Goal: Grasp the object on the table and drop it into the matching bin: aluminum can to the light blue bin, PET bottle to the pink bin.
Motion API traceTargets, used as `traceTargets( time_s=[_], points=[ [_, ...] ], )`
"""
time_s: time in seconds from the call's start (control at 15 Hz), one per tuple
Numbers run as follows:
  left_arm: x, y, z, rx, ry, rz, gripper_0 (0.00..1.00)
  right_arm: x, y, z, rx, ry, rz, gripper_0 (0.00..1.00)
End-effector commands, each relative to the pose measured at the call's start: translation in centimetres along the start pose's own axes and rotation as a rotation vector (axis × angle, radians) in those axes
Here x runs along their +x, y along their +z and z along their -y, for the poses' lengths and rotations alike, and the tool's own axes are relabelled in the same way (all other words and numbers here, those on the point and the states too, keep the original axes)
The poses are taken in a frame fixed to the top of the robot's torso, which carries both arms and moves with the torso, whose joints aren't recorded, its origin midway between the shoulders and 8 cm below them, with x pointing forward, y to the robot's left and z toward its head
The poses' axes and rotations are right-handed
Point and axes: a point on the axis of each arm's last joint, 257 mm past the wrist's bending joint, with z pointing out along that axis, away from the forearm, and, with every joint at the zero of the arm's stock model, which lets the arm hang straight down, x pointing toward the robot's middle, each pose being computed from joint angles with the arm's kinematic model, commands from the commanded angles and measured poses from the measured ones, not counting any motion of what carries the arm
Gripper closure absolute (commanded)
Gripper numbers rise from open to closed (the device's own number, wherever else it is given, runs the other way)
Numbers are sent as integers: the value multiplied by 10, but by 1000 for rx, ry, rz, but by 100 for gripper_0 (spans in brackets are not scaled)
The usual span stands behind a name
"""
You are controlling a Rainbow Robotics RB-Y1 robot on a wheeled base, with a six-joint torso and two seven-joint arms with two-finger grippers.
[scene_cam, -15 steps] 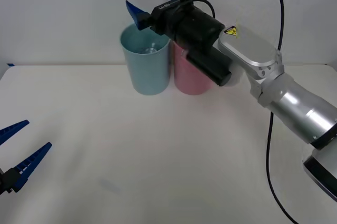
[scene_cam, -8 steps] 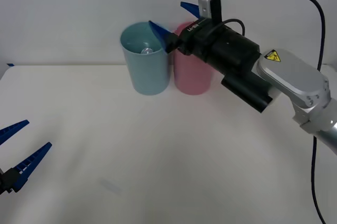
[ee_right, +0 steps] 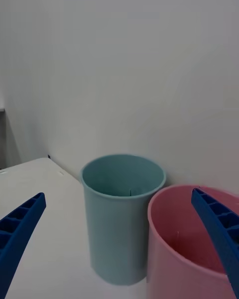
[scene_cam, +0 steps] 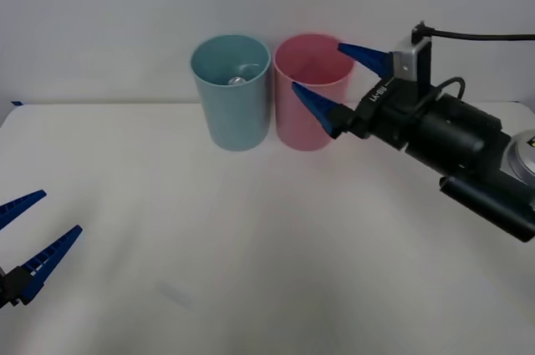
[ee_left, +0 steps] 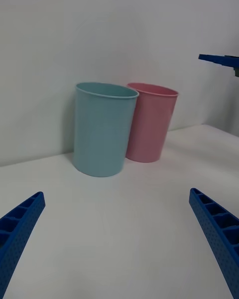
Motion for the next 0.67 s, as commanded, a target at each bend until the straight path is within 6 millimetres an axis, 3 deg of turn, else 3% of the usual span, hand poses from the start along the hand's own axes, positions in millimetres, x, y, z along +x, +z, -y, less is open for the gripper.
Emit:
traceTargets(
  time_s=[0.07, 0.67],
  points=[
    [0, 0, 0, 0, 0, 0, 0, 10, -30, 2, -18, -7, -21, 0],
    [0, 0, 0, 0, 0, 0, 0, 60, -127, 8, -29, -62, -134, 0]
  ],
)
